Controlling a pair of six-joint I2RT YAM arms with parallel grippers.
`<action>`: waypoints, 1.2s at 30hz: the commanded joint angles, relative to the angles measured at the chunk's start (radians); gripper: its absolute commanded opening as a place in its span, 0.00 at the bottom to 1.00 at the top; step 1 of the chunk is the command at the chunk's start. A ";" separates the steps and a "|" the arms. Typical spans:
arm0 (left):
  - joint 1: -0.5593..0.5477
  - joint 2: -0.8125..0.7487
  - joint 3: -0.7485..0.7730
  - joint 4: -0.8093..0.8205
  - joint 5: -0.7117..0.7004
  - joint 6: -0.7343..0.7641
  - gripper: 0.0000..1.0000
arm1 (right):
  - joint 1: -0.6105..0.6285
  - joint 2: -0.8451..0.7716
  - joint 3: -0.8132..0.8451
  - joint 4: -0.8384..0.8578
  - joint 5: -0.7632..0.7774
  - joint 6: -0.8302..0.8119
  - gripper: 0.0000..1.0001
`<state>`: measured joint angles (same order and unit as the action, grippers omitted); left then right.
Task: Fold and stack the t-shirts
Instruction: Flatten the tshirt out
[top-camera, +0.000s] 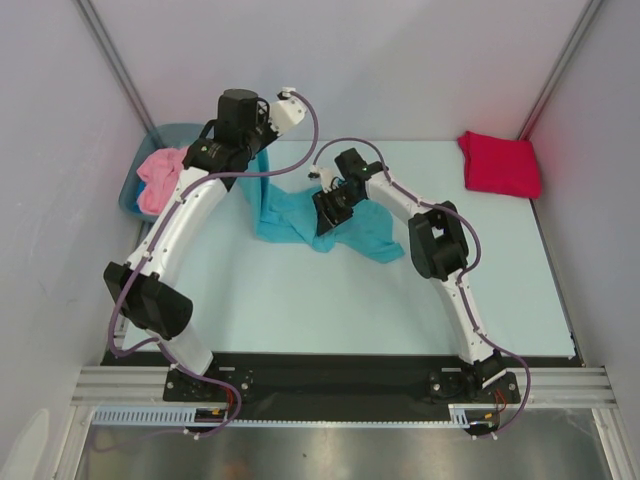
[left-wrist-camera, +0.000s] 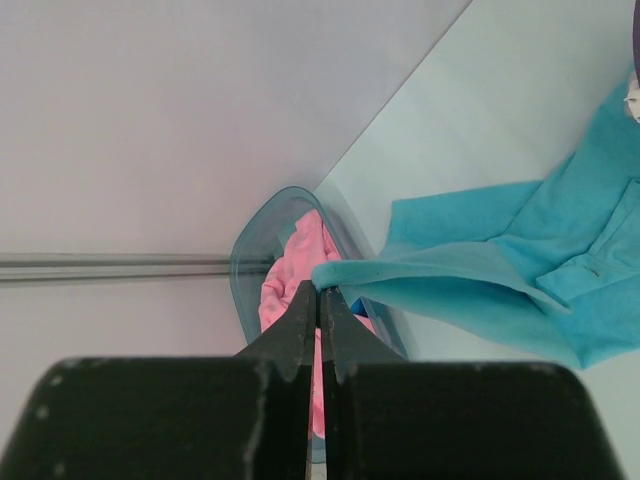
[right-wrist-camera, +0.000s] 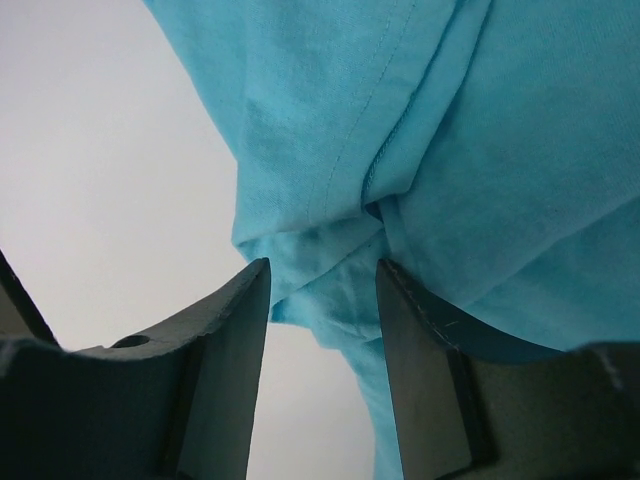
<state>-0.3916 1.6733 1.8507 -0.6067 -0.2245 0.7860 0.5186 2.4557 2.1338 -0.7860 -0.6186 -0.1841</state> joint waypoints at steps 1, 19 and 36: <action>-0.010 -0.035 0.025 0.041 0.008 -0.013 0.00 | 0.008 -0.055 0.002 0.033 -0.021 0.003 0.51; -0.009 -0.037 0.015 0.042 0.016 -0.011 0.00 | 0.035 -0.012 0.060 0.070 -0.013 0.028 0.49; -0.009 -0.049 0.015 0.042 0.017 -0.018 0.00 | 0.027 -0.020 0.034 0.077 0.039 0.020 0.38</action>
<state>-0.3946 1.6733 1.8507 -0.6067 -0.2241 0.7864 0.5518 2.4557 2.1475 -0.7334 -0.5945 -0.1650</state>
